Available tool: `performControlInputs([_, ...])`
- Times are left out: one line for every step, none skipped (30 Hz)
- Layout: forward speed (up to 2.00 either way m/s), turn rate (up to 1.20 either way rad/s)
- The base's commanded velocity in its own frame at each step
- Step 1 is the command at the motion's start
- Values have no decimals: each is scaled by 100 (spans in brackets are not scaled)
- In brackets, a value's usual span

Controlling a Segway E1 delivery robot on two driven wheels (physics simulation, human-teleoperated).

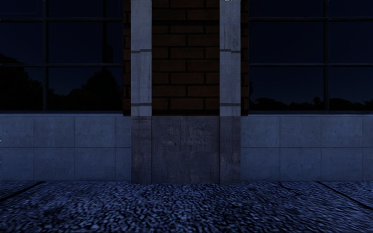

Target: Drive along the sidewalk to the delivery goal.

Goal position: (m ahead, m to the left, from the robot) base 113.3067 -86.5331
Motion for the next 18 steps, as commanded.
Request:
performControlInputs([0, 0])
performControlInputs([0, 0])
performControlInputs([0, 0])
performControlInputs([0, 0])
performControlInputs([0, 0])
performControlInputs([0, 0])
performControlInputs([0, 0])
performControlInputs([0, 0])
performControlInputs([0, 0])
performControlInputs([0, 0])
performControlInputs([0, 0])
performControlInputs([0, 0])
performControlInputs([50, -22])
performControlInputs([80, -48])
performControlInputs([80, -48])
performControlInputs([126, -70])
performControlInputs([200, -109])
performControlInputs([200, -109])
